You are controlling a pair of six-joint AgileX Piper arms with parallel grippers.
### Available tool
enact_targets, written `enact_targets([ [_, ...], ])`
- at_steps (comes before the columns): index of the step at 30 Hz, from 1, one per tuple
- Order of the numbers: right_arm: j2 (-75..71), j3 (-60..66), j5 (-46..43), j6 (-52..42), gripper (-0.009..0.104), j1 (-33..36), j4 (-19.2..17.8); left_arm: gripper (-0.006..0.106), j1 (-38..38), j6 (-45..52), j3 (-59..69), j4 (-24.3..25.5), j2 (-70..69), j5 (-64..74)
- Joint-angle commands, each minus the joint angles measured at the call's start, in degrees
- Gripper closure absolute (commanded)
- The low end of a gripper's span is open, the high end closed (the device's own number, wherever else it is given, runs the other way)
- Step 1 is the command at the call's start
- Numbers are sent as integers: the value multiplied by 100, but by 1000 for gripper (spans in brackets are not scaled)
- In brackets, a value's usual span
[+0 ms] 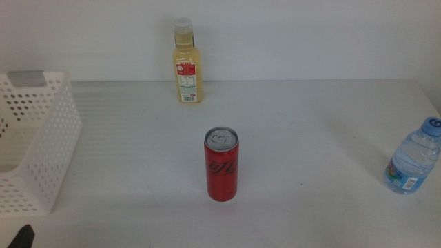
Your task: Use arms to grab the bottles and put them into the dustbin to the left of the table.
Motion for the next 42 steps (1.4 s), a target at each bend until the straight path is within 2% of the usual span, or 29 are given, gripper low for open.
enact_targets([
  [1, -157, -50, -421, -60, 21, -47, -35, 10, -34, -53, -17, -28, 56, -657],
  [14, -157, -50, -421, -60, 21, -47, -35, 10, -1073, -49, -404, -28, 1745, -1287],
  [30, -157, -50, -421, -60, 21, -47, -35, 10, -2808, -49, -404, -28, 4565, -4717],
  [36, -157, -50, -421, -60, 21, -47, -35, 10, -3169, -54, -210, -28, 5547, -6408],
  [39, -157, -50, -421, -60, 21, -47, -35, 10, -3176, -107, 64, -28, 6055, -7612],
  [42, -157, -50, -421, -60, 21, -47, -35, 10, -3176, -120, 40, -12, 6666, -8221],
])
